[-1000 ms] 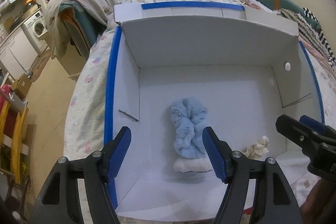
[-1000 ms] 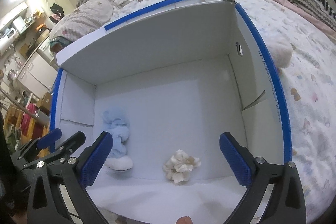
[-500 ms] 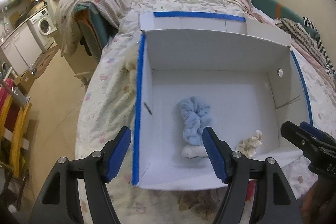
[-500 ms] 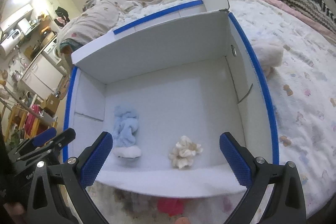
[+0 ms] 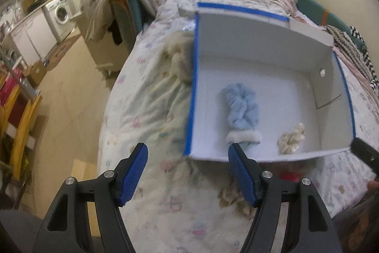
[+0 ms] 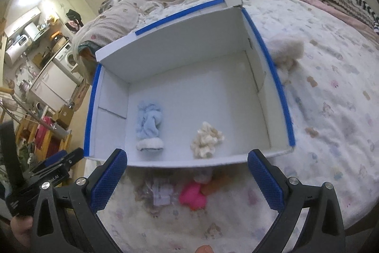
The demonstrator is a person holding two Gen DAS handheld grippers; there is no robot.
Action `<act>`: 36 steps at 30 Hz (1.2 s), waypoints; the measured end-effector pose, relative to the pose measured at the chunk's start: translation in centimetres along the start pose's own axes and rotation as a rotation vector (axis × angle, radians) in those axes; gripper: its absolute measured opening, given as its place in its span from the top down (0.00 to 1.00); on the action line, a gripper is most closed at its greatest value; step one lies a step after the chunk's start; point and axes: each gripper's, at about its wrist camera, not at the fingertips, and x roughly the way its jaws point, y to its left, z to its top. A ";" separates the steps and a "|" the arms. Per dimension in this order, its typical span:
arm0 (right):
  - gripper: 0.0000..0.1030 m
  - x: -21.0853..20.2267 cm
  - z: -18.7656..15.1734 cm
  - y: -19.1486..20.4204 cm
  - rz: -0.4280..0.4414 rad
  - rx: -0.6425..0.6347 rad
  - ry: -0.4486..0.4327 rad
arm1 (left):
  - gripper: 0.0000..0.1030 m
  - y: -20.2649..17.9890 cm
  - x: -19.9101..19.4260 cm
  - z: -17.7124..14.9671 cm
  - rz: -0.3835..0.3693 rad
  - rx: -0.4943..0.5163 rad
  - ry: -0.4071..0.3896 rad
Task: Organize soft objects
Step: 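Withdraw both open tools from the box toward the remaining items, then grasp the beige patterned scrunchie with the left tool while the right tool grasps the pink duck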
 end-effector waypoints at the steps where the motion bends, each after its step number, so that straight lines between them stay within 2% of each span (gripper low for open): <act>1: 0.00 -0.1 -0.2 -0.3 0.000 0.007 0.001 | 0.34 0.3 0.1 -0.3 0.003 -0.008 0.009; 8: 0.00 0.7 -1.6 -1.9 -0.026 0.067 0.054 | 0.34 2.5 1.6 -2.0 0.014 -0.052 0.073; 11: 0.00 0.9 -1.4 -2.0 -0.034 0.080 0.053 | 0.34 2.6 2.7 -2.7 0.000 -0.053 0.126; 14: 0.00 1.3 -1.4 -1.9 -0.038 0.082 0.061 | 0.34 1.9 4.4 -3.4 -0.055 -0.057 0.206; 18: 0.00 1.5 -1.4 -2.0 -0.042 0.079 0.069 | 0.34 -0.7 7.6 -5.1 -0.072 0.030 0.346; 21: 0.00 1.7 -1.4 -2.3 -0.046 0.085 0.081 | 0.34 -1.9 9.1 -5.5 -0.115 0.022 0.396; 24: 0.00 2.1 -1.6 -2.8 -0.052 0.094 0.106 | 0.34 -2.9 9.9 -5.3 -0.147 0.008 0.408; 26: 0.00 2.3 -1.6 -3.2 -0.066 0.103 0.116 | 0.38 -3.6 10.5 -5.3 -0.155 0.010 0.419; 27: 0.00 2.4 -1.7 -3.5 -0.071 0.111 0.119 | 0.46 -4.0 10.8 -5.3 -0.158 0.014 0.429; 28: 0.00 2.5 -1.7 -3.7 -0.073 0.119 0.121 | 0.59 -4.4 11.2 -5.5 -0.159 0.022 0.443; 29: 0.00 2.6 -1.7 -4.0 -0.074 0.131 0.126 | 0.65 -4.7 11.5 -5.6 -0.160 0.028 0.452; 30: 0.00 2.7 -1.7 -4.3 -0.078 0.140 0.133 | 0.76 -4.9 11.8 -5.8 -0.163 0.036 0.465; 32: 0.00 3.3 -1.7 -4.7 -0.088 0.155 0.156 | 0.89 -5.4 12.1 -6.0 -0.173 0.050 0.483; 34: 0.00 4.1 -1.8 -4.9 -0.084 0.169 0.187 | 0.94 -5.5 11.9 -6.0 -0.182 0.057 0.486; 36: 0.00 5.2 -2.1 -5.1 -0.042 0.199 0.232 | 0.94 -5.8 11.4 -5.9 -0.204 0.061 0.484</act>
